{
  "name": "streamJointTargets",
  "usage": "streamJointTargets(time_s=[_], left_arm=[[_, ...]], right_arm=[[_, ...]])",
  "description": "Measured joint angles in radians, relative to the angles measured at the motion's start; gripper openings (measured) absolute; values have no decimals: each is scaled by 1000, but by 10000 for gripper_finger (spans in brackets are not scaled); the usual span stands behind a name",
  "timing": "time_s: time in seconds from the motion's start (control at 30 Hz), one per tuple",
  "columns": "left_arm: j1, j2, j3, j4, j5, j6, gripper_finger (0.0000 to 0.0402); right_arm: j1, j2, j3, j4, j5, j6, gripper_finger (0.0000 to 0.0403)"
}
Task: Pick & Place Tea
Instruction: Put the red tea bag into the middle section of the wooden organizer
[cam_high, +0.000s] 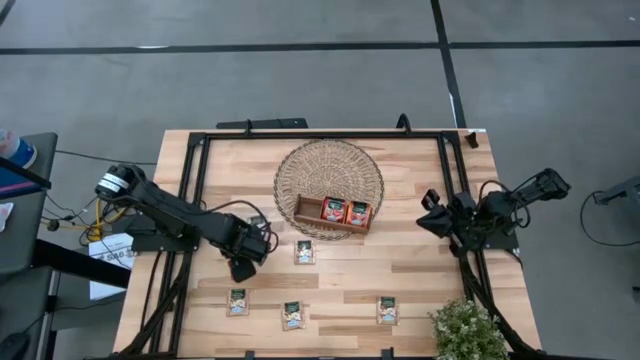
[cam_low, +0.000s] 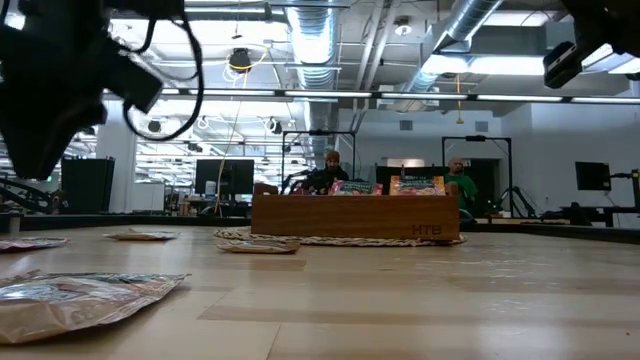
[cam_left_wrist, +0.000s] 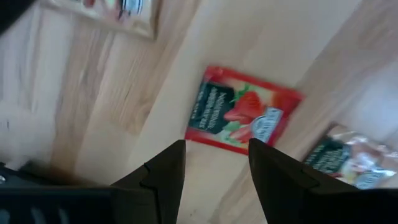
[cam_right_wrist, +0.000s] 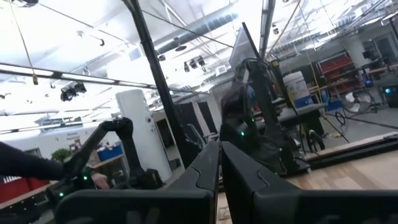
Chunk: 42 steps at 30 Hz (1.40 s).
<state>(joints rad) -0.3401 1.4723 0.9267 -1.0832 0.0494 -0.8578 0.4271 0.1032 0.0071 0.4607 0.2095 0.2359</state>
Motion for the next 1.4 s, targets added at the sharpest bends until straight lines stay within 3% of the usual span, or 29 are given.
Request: streamJointTargets(time_s=[0.5,1.0,1.4], left_arm=[[-2,0,-46,120,19,87,167],[-4,0,-46,121,-28,243,167],[-28,-66,-134,137,-39,164,167]], right_arm=[[-4,0,-1,-2,2,29,10],[-4,0,-2,-3,7,53,10],[-3,0,-2,-4,2,53,10]])
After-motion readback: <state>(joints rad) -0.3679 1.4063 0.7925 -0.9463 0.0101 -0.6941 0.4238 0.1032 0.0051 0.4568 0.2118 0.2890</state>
